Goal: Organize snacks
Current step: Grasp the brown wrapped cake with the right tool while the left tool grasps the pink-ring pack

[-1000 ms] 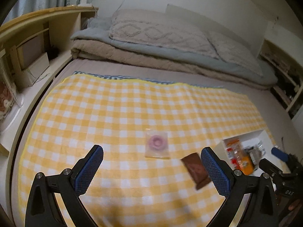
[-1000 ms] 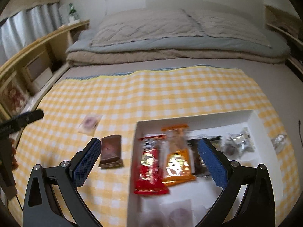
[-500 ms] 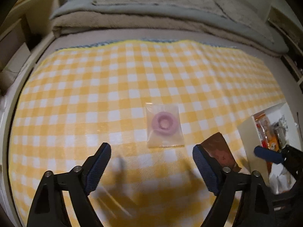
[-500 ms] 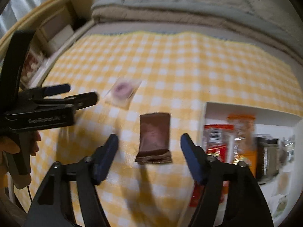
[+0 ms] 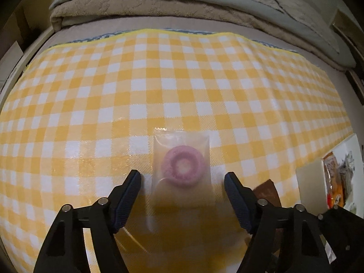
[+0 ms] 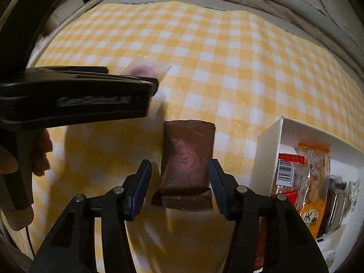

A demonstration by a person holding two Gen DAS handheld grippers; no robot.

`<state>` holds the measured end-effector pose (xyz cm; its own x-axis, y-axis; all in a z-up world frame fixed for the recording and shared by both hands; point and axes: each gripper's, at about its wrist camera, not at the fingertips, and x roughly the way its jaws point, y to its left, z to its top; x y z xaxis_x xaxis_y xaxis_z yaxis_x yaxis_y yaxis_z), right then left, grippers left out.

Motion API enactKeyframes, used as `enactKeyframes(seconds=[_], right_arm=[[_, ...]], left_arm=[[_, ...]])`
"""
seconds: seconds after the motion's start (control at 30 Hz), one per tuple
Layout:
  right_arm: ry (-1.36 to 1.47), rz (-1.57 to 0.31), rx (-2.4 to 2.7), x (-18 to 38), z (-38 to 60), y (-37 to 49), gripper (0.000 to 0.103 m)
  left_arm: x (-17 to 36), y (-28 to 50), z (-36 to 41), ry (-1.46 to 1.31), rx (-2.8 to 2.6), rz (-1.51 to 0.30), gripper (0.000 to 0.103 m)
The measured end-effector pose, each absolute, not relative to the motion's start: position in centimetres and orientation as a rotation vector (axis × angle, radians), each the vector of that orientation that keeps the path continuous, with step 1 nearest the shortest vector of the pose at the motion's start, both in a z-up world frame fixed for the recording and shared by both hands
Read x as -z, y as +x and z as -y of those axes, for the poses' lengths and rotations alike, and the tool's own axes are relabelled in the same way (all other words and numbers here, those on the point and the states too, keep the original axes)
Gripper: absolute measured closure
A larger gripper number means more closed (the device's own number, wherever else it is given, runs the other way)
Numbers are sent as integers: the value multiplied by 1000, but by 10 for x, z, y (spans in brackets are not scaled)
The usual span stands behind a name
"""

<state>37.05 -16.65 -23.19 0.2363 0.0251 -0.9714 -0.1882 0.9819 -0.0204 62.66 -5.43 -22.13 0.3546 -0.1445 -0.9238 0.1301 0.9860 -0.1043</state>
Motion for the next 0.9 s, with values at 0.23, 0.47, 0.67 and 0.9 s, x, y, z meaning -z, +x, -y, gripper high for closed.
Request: enactKeyframes(seconds=[0.23, 0.47, 0.67, 0.9], right_arm=[[-191, -1316, -134, 236, 164, 368, 71], [-146, -1285, -134, 219, 182, 363, 103], [-118, -1271, -115, 210, 184, 367, 102], [-381, -1311, -33, 228, 175, 391, 102]], left_arm=[[231, 629, 58, -31, 144, -1191, 50], [220, 613, 64, -34, 157, -1170, 52], [200, 594, 58, -49, 155, -1134, 52], [187, 581, 33, -91, 138, -1113, 52]])
